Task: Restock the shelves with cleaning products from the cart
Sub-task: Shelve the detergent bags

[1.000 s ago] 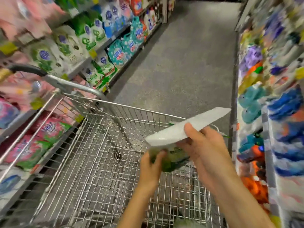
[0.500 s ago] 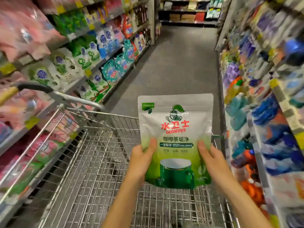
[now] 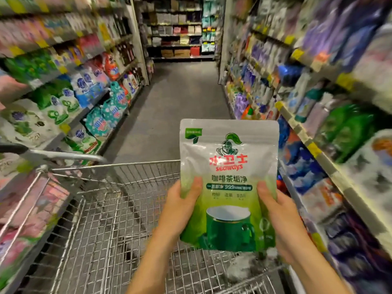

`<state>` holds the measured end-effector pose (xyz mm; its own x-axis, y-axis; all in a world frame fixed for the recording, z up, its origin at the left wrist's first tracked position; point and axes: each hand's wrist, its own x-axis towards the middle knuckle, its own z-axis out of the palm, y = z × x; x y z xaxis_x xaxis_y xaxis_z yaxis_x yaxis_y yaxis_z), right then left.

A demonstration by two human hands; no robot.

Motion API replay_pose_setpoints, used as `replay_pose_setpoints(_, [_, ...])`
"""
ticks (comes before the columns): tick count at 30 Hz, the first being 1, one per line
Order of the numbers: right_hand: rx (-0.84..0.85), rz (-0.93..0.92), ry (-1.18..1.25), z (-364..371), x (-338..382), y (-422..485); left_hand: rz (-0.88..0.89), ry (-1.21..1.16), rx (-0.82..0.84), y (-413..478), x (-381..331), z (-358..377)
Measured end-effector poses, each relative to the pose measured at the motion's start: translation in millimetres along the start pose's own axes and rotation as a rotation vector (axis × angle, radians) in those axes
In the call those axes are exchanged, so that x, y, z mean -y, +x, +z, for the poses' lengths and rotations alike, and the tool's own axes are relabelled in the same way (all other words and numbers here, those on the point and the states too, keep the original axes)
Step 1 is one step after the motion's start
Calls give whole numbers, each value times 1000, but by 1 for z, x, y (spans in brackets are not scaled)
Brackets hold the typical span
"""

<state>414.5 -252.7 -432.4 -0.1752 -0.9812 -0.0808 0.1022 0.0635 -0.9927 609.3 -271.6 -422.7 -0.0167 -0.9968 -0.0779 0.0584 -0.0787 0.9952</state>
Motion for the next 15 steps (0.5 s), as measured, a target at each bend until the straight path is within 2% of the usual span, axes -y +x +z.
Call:
replay_pose_setpoints(9, [-286, -45, 59, -65, 21, -98, 72, -37, 225, -53, -13, 68])
replay_pose_setpoints(15, [-494, -170, 100, -108, 40, -175, 113, -45, 425, -103, -22, 121])
